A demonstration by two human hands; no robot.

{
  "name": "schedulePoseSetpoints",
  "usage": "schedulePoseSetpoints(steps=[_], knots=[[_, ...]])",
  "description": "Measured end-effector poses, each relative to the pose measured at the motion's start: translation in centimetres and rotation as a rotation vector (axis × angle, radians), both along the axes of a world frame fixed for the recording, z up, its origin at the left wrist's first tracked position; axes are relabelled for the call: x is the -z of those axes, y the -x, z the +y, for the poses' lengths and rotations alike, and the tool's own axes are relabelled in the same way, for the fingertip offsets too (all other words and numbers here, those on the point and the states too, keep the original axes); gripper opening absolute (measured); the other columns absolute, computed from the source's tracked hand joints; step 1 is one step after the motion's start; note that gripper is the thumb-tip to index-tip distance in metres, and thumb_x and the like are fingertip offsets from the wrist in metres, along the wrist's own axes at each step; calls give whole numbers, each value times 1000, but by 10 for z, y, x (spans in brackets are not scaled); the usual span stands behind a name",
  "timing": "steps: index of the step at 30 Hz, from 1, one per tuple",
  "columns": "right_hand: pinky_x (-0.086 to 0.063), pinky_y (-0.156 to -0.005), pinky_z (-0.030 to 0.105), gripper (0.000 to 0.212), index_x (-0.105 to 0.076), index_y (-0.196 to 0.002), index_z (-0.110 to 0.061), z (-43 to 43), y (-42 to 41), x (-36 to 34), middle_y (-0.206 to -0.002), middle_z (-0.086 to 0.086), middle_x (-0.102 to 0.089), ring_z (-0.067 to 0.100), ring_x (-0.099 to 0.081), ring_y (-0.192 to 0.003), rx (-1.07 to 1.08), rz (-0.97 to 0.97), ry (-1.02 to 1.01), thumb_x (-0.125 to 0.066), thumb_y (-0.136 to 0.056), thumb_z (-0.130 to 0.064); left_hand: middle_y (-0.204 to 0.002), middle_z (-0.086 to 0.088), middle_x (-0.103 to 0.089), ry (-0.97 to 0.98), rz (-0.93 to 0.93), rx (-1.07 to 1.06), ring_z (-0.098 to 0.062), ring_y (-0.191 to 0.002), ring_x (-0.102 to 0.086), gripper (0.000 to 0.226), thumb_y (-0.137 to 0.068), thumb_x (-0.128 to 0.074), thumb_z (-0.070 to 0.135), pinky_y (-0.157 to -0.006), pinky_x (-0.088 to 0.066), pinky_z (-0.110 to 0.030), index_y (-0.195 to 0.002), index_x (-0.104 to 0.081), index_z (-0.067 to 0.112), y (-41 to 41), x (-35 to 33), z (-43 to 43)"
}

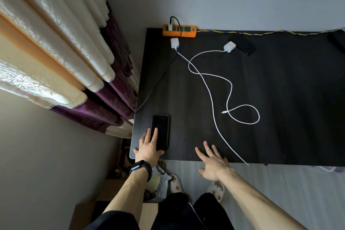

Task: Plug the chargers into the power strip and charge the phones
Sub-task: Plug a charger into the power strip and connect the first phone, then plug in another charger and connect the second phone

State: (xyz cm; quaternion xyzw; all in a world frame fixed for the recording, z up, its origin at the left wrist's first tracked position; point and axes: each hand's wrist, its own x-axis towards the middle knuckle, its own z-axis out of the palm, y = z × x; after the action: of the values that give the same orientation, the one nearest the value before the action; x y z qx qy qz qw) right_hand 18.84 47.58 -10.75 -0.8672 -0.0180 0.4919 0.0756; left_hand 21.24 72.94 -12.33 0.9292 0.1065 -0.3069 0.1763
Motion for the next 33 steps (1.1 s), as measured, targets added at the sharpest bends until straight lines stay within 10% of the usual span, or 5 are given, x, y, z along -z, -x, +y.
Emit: schedulePoseSetpoints(steps=[10, 17, 21, 28, 33], knots=[[-14, -121, 59, 78, 0, -156, -45, -2, -1, -2, -162, -11, 30, 23, 18, -153, 3, -24, -28, -51, -97, -35, -165, -8, 3, -108, 68, 95, -29, -149, -9, 95, -92, -62, 38, -113, -27, -60, -157, 6, 24, -8, -14, -13], [-22, -122, 30, 60, -38, -151, -34, -14, 3, -15, -167, -5, -14, 16, -17, -153, 226, -130, -221, -56, -94, -40, -163, -8, -13, -29, -29, 186, -30, -146, -20, 57, -93, -52, 38, -118, -25, -48, -146, -38, 26, -15, -36, -36], [-42, -104, 20, 45, -58, -137, -35, -38, 6, -33, -140, -5, -61, 12, -60, -124, 523, -143, -351, -60, -93, -42, -153, -4, -34, 35, -80, 240, -26, -140, -32, 53, -92, -52, 41, -114, -33, -44, -143, -44, 29, -32, -54, -69], [-43, -86, 3, 25, -69, -118, -32, -128, -12, -75, -106, -17, -71, -7, -65, -101, 845, -367, -500, -64, -95, -26, -146, -1, -43, 164, -144, 236, -25, -134, -41, 50, -91, -55, 38, -110, -38, -41, -140, -49, 27, -76, -83, -157], [-48, -97, 17, 22, -70, -115, -32, -214, -54, -98, -110, -15, -73, -2, -66, -105, 930, -473, -571, -66, -95, -26, -141, -2, -49, 231, -183, 190, -24, -130, -46, 48, -89, -59, 35, -109, -40, -40, -136, -54, 25, -110, -96, -236]])
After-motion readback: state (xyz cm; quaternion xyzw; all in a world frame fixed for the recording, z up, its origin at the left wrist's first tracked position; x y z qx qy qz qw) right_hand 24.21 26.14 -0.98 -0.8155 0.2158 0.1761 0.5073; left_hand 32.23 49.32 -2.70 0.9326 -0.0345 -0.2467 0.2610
